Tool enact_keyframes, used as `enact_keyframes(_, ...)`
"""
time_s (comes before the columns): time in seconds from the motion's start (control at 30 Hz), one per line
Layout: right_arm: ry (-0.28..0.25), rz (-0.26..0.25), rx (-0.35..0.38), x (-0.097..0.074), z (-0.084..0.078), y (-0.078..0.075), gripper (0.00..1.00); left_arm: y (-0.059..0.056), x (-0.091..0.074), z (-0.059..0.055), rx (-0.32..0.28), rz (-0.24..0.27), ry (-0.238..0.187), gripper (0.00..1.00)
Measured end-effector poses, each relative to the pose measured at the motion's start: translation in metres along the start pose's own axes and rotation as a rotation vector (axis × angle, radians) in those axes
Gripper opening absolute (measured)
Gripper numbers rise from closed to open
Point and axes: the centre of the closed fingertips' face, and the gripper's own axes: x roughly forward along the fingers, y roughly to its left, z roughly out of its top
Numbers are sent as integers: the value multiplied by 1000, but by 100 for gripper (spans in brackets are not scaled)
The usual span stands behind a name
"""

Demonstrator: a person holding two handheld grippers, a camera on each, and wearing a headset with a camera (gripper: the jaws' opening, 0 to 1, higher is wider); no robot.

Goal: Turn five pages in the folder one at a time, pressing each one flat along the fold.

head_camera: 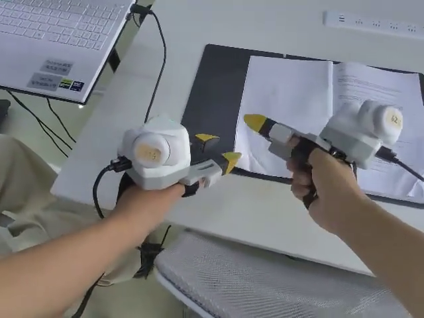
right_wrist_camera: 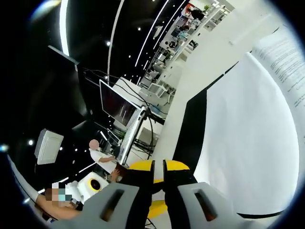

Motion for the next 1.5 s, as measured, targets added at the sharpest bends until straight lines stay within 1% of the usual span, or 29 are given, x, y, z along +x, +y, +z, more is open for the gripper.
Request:
enact_keyframes(0.03, -31, 40, 2, -5, 8, 7, 6, -3, 4, 1, 4, -11, -8, 24)
enact_keyframes(0.1, -42, 38, 7, -17, 15, 6, 5, -2, 15, -1, 21, -17, 7, 22)
enact_keyframes(0.17, -72, 54, 2, -27, 24, 7, 5, -6, 23, -1, 23, -28, -2, 19)
enact_keyframes(0.23, -85, 40, 1, -36, 29, 2, 5, -10, 30, -4, 26, -31, 5, 18)
enact_keyframes(0.27, -108, 45, -4, -40, 34, 1, 5, -11, 32, -5, 28, -33, 1, 17)
enact_keyframes(0.33, -105, 29, 5, -47, 36, -8, 5, -14, 40, -10, 31, -40, 16, 16)
enact_keyframes(0.4, -117, 23, -1, -51, 40, -15, 6, -17, 44, -13, 37, -49, 25, 17)
enact_keyframes(0.43, -109, 10, -7, -54, 40, -21, 6, -18, 46, -16, 46, -50, 37, 16)
enact_keyframes(0.5, -110, 5, -9, -57, 43, -29, 7, -18, 47, -18, 44, -50, 36, 16)
enact_keyframes(0.53, -99, -14, -14, -59, 43, -36, 7, -17, 47, -19, 40, -48, 41, 16)
enact_keyframes(0.57, -103, -16, -21, -61, 45, -39, 7, -16, 47, -22, 43, -40, 51, 15)
enact_keyframes(0.63, -95, -25, -27, -64, 47, -47, 7, -16, 46, -22, 41, -41, 41, 14)
enact_keyframes(0.67, -94, -31, -35, -66, 49, -51, 7, -15, 46, -22, 53, -39, 35, 13)
enact_keyframes(0.73, -91, -27, -48, -68, 54, -54, 7, -14, 45, -21, 50, -36, 29, 11)
enact_keyframes(0.8, -80, -28, -72, -68, 58, -57, 8, -12, 45, -21, 56, -27, 24, 8)
enact_keyframes(0.87, -65, -28, -116, -69, 61, -60, 6, -9, 45, -21, 46, -20, 16, 6)
enact_keyframes(0.9, -42, -47, -135, -68, 63, -66, 6, -7, 45, -20, 30, -17, 12, 4)
enact_keyframes(0.93, -31, -50, -157, -68, 64, -69, 6, -6, 45, -21, 29, -15, 11, 3)
enact_keyframes(0.97, -28, -43, -197, -67, 69, -72, 5, -6, 45, -20, 26, -12, 8, 1)
enact_keyframes(1.03, 13, -67, -240, -64, 73, -83, 3, -4, 45, -21, 35, -8, 3, 0)
enact_keyframes(1.07, 12, -56, -254, -62, 77, -84, 2, -4, 45, -21, 30, -6, 1, 0)
enact_keyframes(1.1, 22, -61, -255, -61, 80, -87, 0, -4, 45, -21, 27, -9, -3, 0)
enact_keyframes(1.13, 28, -67, -287, -58, 85, -92, 0, -4, 46, -21, 31, -10, -7, 0)
enact_keyframes(1.17, 22, -67, -302, -56, 89, -95, 0, -4, 46, -21, 32, -9, -8, 0)
enact_keyframes(1.23, 39, -81, -307, -52, 95, -105, 0, -5, 46, -21, 39, -6, -11, 0)
enact_keyframes(1.3, 37, -86, -331, -49, 101, -111, 0, -4, 46, -21, 39, -4, -13, 0)
enact_keyframes(1.33, 35, -103, -330, -47, 105, -117, 0, -4, 47, -21, 39, -2, -13, 0)
enact_keyframes(1.43, 12, -105, -333, -44, 114, -125, 0, -4, 47, -21, 45, 3, -13, 0)
enact_keyframes(1.5, 12, -113, -346, -40, 119, -133, 0, -5, 46, -21, 51, 5, -11, 0)
